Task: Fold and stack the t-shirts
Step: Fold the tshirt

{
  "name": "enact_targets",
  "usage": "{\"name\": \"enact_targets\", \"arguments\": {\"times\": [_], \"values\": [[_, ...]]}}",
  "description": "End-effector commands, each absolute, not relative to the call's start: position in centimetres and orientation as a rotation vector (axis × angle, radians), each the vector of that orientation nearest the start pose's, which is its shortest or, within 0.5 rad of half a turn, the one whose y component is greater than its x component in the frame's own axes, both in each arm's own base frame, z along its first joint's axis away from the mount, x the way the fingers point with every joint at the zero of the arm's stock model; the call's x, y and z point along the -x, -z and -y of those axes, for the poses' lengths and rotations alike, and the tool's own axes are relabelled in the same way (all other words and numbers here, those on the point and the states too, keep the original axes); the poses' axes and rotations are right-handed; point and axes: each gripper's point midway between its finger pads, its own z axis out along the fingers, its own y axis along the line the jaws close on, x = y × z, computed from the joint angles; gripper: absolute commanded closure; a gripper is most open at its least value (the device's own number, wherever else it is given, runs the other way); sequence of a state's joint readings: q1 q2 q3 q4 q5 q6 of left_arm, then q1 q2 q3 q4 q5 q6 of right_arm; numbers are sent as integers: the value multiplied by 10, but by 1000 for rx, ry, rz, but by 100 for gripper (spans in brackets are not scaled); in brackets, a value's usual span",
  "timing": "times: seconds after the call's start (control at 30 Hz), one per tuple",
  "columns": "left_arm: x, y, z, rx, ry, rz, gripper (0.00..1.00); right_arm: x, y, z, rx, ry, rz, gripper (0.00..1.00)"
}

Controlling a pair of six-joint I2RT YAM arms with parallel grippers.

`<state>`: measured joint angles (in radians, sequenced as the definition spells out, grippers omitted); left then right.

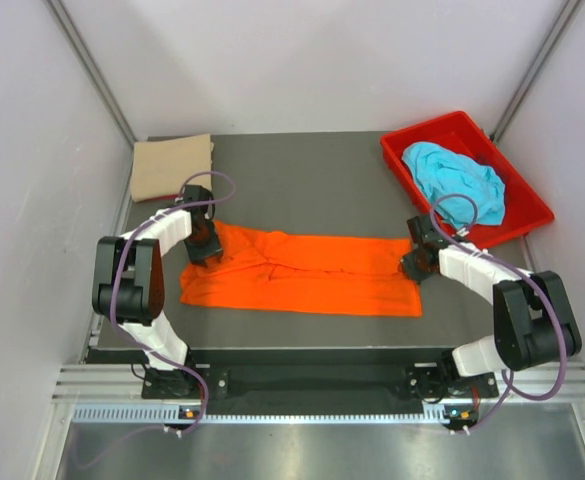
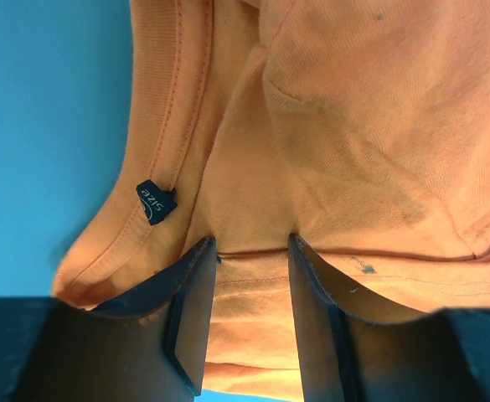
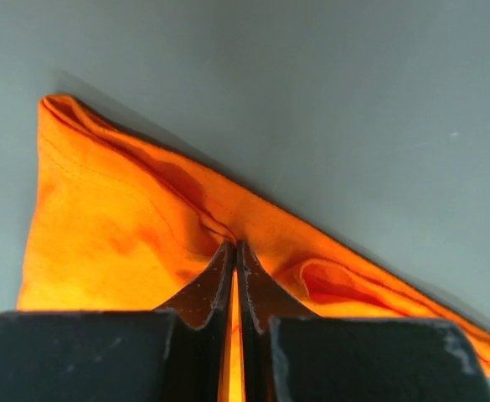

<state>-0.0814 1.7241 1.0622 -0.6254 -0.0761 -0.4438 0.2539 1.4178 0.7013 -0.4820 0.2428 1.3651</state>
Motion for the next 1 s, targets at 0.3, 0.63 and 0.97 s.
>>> {"name": "enact_targets", "arguments": {"times": [0.3,0.63,0.97], "values": [[-321,-12,21,539,-104,-2811,55,-294,-73,-33,-1172,118,-2178,100],[-322,-23,30,505,-89,-2808,55,-280,-48,-46,-1167,126,-2276,87],[-343,-104,45,461,76,-2649,51,-292,-95,-59,-1125,-9,-2218,73]]}}
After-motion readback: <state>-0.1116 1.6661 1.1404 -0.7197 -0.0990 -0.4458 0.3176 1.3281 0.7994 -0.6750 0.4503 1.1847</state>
